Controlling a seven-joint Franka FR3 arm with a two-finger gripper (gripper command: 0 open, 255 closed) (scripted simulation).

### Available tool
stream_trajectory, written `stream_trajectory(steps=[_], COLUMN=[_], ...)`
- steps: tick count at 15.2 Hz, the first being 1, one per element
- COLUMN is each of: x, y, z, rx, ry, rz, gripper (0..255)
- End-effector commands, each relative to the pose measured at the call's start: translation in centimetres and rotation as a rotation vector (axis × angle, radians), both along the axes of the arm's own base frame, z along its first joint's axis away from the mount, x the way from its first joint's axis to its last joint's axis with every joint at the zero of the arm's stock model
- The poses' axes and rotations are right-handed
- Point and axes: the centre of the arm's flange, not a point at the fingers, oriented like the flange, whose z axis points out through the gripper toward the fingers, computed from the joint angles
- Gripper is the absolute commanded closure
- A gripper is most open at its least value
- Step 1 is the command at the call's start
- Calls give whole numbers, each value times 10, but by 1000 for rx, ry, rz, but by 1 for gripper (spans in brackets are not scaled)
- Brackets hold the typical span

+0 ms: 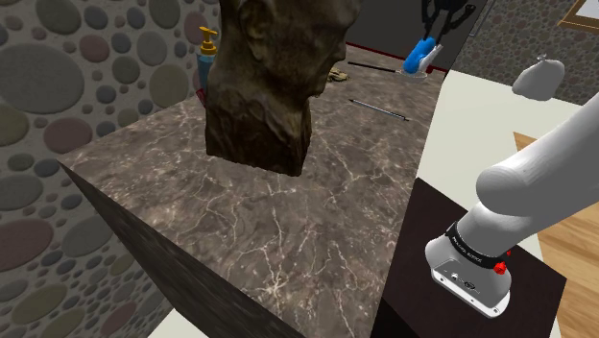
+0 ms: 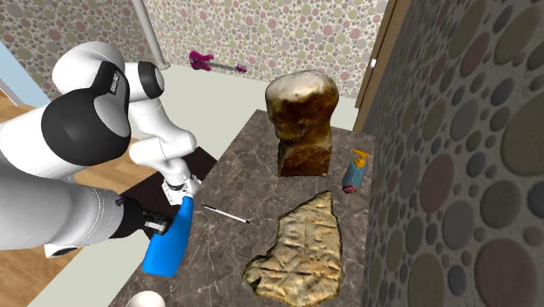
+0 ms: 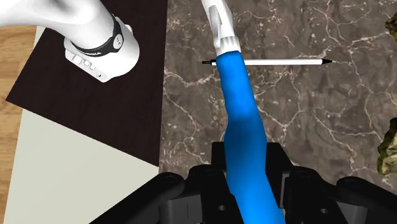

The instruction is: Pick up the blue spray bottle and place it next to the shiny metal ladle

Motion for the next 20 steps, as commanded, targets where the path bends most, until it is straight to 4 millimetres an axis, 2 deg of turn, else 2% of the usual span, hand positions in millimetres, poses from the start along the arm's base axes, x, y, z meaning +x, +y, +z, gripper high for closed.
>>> stream_trajectory(steps=[1, 12, 20], x=[0, 0, 0], y=[0, 0, 0], z=[-11, -68, -68], rx=[0, 0, 0], ry=[-1, -1, -1], rz=[0, 0, 0], gripper=[255, 255, 255])
